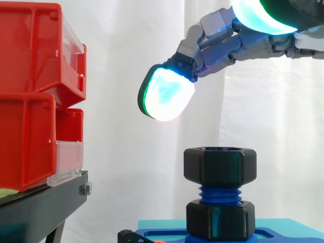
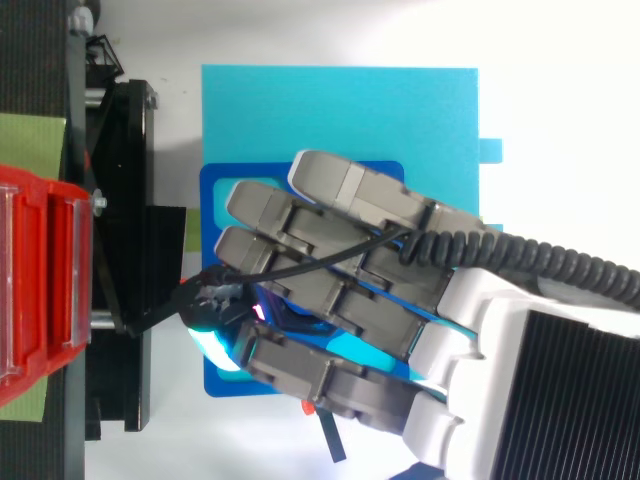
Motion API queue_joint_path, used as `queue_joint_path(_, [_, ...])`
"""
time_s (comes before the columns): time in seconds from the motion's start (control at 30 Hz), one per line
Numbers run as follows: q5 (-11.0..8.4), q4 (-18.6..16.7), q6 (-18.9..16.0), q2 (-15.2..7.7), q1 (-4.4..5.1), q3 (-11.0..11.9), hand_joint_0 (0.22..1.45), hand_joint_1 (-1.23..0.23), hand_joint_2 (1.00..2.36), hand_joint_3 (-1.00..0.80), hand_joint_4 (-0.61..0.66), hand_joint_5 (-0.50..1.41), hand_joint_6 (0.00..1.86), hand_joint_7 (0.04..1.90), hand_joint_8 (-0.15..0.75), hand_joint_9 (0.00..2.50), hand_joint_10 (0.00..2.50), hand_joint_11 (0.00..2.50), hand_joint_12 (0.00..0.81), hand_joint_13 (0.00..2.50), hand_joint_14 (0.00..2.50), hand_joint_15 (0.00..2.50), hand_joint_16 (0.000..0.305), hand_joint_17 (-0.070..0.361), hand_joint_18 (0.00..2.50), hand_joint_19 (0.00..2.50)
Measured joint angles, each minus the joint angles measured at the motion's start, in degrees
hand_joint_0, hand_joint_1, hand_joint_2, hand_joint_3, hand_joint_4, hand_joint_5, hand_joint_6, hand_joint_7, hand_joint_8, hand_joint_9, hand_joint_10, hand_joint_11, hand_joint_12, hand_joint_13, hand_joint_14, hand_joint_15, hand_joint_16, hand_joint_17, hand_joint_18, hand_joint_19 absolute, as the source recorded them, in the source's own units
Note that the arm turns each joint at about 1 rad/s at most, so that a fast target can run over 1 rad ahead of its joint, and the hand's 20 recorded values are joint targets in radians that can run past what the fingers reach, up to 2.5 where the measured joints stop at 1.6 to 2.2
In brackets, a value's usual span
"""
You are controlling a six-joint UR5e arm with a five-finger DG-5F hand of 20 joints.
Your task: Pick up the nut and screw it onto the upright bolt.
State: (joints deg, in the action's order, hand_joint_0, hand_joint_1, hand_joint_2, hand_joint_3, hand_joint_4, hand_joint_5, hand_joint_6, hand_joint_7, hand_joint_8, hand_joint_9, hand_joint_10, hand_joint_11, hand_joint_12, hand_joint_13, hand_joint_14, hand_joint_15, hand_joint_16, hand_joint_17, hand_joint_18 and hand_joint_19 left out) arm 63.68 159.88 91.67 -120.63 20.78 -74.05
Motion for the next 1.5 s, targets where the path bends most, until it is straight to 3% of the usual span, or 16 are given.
queue_joint_path(0.3, [0.23, 1.2, 0.0, 0.0, 0.00, -0.1, 0.45, -0.02, 1.00, -0.50, 0.20, -0.15, 0.50, 0.76, 0.238, 0.25, 0.00, 0.00, 0.366, 0.04, 0.00, 0.00, 0.047, 0.106, 0.00, 0.00])
queue_joint_path(0.77, [1.18, 3.0, -0.1, 0.0, -0.76, -0.2, 0.45, -0.03, 1.00, -0.50, 0.20, -0.14, 0.50, 0.76, 0.237, 0.26, 0.00, 0.00, 0.367, 0.05, 0.00, 0.00, 0.047, 0.106, 0.00, 0.00])
queue_joint_path(1.5, [4.87, 4.0, -1.4, 0.0, -2.28, -0.6, 0.45, -0.03, 1.00, -0.50, 0.23, -0.13, 0.50, 0.83, 0.249, 0.29, 0.00, 0.00, 0.364, 0.07, 0.00, 0.00, 0.046, 0.103, 0.00, 0.00])
